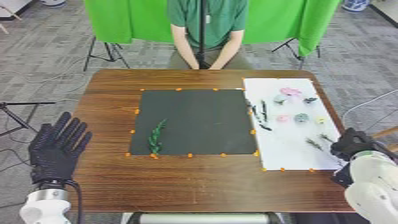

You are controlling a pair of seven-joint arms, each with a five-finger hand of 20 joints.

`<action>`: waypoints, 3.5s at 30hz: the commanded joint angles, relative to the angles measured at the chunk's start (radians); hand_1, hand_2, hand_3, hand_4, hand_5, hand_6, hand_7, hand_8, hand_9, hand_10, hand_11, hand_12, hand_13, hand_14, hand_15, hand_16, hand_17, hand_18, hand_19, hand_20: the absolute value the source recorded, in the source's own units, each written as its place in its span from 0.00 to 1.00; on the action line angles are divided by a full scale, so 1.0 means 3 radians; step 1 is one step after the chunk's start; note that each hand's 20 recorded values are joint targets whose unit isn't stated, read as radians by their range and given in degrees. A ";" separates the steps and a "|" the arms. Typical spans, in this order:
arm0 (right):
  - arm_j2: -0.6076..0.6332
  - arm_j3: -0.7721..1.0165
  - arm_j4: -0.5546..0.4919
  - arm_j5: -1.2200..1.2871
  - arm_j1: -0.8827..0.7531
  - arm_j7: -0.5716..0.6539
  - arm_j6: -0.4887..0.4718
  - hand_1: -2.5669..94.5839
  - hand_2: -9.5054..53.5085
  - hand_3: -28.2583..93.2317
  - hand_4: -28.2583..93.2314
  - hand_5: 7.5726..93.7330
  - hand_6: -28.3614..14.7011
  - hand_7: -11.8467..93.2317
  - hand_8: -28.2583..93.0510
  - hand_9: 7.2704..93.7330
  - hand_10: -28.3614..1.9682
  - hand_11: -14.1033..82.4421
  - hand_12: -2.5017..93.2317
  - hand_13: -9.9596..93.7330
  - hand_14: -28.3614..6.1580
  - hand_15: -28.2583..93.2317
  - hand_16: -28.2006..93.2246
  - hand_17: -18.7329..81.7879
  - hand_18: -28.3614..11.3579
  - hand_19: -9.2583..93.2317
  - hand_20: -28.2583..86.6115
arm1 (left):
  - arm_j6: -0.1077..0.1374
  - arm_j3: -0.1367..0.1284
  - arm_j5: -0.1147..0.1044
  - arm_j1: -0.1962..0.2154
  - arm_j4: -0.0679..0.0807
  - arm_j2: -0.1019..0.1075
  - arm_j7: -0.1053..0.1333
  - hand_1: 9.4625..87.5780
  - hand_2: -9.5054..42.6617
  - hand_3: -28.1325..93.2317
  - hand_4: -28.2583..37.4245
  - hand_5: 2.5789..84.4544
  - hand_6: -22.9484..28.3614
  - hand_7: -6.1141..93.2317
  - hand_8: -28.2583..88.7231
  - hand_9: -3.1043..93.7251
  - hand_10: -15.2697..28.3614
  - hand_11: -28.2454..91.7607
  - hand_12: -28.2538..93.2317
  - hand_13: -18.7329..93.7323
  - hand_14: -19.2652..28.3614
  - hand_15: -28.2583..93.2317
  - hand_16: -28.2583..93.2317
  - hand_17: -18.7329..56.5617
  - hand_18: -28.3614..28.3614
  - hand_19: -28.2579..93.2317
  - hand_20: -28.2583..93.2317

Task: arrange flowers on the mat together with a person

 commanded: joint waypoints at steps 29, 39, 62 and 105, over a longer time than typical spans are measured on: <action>-0.0866 -0.2236 0.0061 0.0068 0.1605 0.0583 0.0844 0.53 0.08 0.84 0.07 0.72 0.56 0.62 0.40 0.76 0.37 0.73 0.50 0.75 0.32 0.80 0.47 0.47 0.00 0.87 0.44 | 0.0027 0.0097 -0.0016 0.0013 0.0019 0.0133 -0.0024 0.20 0.42 0.83 0.00 0.43 0.62 0.19 0.15 0.33 0.69 0.38 0.27 0.35 0.69 0.41 0.17 0.12 0.79 0.54 0.31; -0.1211 -0.2566 0.0391 -0.0066 0.1714 0.0580 0.1216 0.53 0.09 0.84 0.06 0.72 0.55 0.62 0.40 0.75 0.37 0.73 0.49 0.75 0.31 0.80 0.46 0.47 0.00 0.88 0.43 | 0.0040 0.0166 -0.0044 -0.0056 0.0046 0.0194 -0.0036 0.20 0.42 0.83 0.00 0.43 0.62 0.19 0.15 0.33 0.69 0.39 0.27 0.35 0.69 0.41 0.17 0.12 0.79 0.54 0.31; -0.1672 -0.3138 0.0830 -0.0334 0.1681 0.0499 0.1660 0.54 0.10 0.84 0.03 0.71 0.56 0.63 0.38 0.75 0.36 0.73 0.48 0.74 0.31 0.81 0.45 0.47 0.00 0.89 0.41 | -0.0037 0.0352 0.0007 -0.0390 0.0187 0.0335 -0.0288 0.20 0.41 0.84 0.00 0.43 0.61 0.19 0.15 0.32 0.69 0.38 0.28 0.35 0.69 0.41 0.17 0.12 0.79 0.54 0.31; -0.0819 -0.2548 0.0214 0.0100 0.1526 -0.0821 0.1931 0.41 0.07 0.85 0.05 0.63 0.53 0.62 0.33 0.68 0.31 0.75 0.42 0.69 0.28 0.82 0.44 0.42 0.00 0.88 0.44 | -0.0025 0.0156 -0.0049 -0.0051 0.0063 0.0091 -0.0080 0.20 0.41 0.84 0.00 0.43 0.62 0.19 0.16 0.34 0.70 0.39 0.28 0.36 0.71 0.42 0.17 0.12 0.79 0.54 0.31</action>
